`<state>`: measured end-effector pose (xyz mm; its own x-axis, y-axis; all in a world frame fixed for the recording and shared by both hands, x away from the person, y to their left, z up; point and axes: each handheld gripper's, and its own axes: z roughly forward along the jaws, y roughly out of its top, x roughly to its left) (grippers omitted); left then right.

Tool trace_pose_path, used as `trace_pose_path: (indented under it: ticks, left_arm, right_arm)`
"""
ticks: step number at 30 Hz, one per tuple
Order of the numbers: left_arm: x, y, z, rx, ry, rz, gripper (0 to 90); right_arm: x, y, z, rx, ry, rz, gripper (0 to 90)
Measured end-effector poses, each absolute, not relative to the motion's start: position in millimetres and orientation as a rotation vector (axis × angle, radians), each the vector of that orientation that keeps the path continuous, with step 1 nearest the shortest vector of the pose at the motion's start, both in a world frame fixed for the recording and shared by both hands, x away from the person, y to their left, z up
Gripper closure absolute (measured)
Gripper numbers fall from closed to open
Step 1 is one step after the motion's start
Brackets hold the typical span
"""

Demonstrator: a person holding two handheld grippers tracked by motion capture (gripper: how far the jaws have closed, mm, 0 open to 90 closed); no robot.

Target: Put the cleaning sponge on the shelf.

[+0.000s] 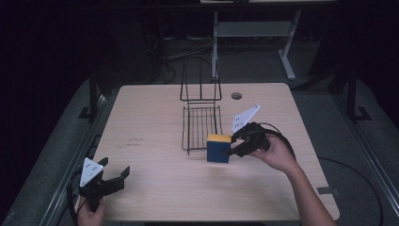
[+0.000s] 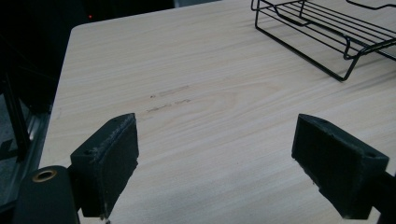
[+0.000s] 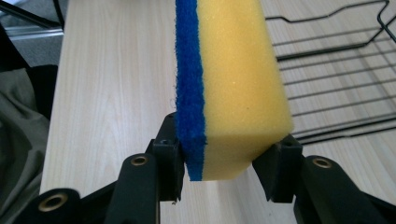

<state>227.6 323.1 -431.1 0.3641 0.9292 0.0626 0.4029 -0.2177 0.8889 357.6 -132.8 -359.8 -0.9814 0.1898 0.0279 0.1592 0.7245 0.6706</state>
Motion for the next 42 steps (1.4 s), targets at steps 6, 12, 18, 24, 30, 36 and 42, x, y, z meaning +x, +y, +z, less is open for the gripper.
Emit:
trace_pose_path:
  ticks: [6,12,18,24,30,36,42]
  left_arm:
    - [227.7,322.6,-430.3,1.794,1.169,0.793,14.1]
    - [227.6,324.0,-429.9,1.795,1.169,0.796,14.1]
    - [227.0,325.4,-429.5,1.786,1.170,0.797,14.1]
    - [226.1,325.2,-429.5,1.789,1.160,0.802,14.1]
    - [227.1,326.1,-429.7,1.789,1.170,0.801,14.1]
    - [227.2,325.3,-430.0,1.791,1.164,0.801,14.1]
    - [227.1,326.4,-430.0,1.780,1.169,0.797,14.1]
  right_arm:
    - [362.5,-128.5,-357.5,0.279,2.887,1.078,56.2]
    - [372.4,-123.8,-352.0,0.281,2.883,1.088,56.2]
    - [383.4,-117.3,-347.2,0.283,2.890,1.075,56.2]
    - [396.6,-118.2,-347.5,0.305,2.871,1.088,56.1]
    - [410.2,-119.6,-347.8,0.339,2.880,1.087,56.1]
    - [419.8,-117.8,-342.4,0.348,2.868,1.101,56.1]
    - [428.7,-117.6,-340.1,0.358,2.867,1.114,56.1]
